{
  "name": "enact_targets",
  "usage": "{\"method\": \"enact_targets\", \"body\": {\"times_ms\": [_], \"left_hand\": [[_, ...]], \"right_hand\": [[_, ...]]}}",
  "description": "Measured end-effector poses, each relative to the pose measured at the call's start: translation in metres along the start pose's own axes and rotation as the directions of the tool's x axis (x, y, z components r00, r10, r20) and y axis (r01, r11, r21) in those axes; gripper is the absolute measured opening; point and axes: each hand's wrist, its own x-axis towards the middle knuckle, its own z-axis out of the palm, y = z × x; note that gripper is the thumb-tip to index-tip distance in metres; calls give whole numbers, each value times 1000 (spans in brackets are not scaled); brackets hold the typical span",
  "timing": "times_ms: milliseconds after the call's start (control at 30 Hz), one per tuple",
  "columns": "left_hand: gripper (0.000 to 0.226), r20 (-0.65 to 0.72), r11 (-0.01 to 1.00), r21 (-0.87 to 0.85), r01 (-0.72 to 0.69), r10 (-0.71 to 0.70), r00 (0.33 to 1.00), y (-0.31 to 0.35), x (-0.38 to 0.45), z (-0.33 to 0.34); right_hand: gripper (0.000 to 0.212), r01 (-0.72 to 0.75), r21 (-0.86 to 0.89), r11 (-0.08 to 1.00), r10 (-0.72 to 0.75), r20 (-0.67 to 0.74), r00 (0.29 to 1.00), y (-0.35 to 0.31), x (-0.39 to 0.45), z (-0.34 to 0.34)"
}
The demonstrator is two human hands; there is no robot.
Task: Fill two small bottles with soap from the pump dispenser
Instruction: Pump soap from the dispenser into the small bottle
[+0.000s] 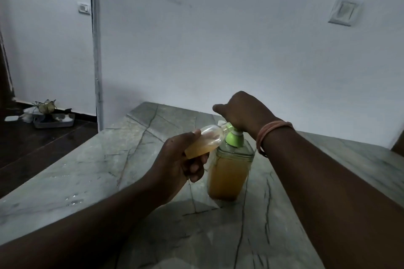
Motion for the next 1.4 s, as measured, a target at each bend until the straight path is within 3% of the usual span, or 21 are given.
{"method": "enact_targets", "body": {"times_ms": [100, 200, 333, 500, 767, 867, 1000, 1133, 1267, 1400], "left_hand": [[30, 1, 1000, 0, -8, 8, 1000, 0, 0, 0], [31, -5, 1000, -6, -2, 2, 1000, 0, -1, 0], [32, -4, 1000, -14, -1, 1, 1000, 0, -2, 1], [31, 4, 1000, -8, -7, 7, 1000, -2, 0, -1], [31, -18, 1000, -9, 9, -9, 1000, -1, -2, 1], [31, -10, 1000, -15, 21, -22, 1000, -1, -1, 1], [33, -19, 999, -35, 25, -26, 999, -3, 0, -2], [35, -24, 1000, -12, 21, -21, 999, -2, -2, -1], [35, -19, 1000, -15, 14, -14, 1000, -1, -1, 0], [33, 4, 1000, 7, -5, 5, 1000, -2, 1, -2]], "right_hand": [[39, -17, 3, 1000, 17, 26, 1000, 2, -1, 1], [32, 21, -134, 991, -15, 53, 999, -3, -1, -2], [30, 61, -245, 968, -72, -37, 997, -9, 2, -9], [36, -23, 0, 1000, 23, -34, 999, 4, -2, 3], [31, 36, -212, 977, -44, -34, 998, -9, -2, -10], [33, 34, -150, 988, -46, -74, 996, -5, -1, -7], [34, -22, -39, 999, 22, -3, 1000, -1, -4, 1], [30, 9, -138, 990, -5, 29, 1000, -6, -4, -4], [34, 74, -246, 966, -83, -26, 996, -11, -2, -12], [39, 11, -9, 1000, -11, -9, 1000, -1, -3, -2]]}}
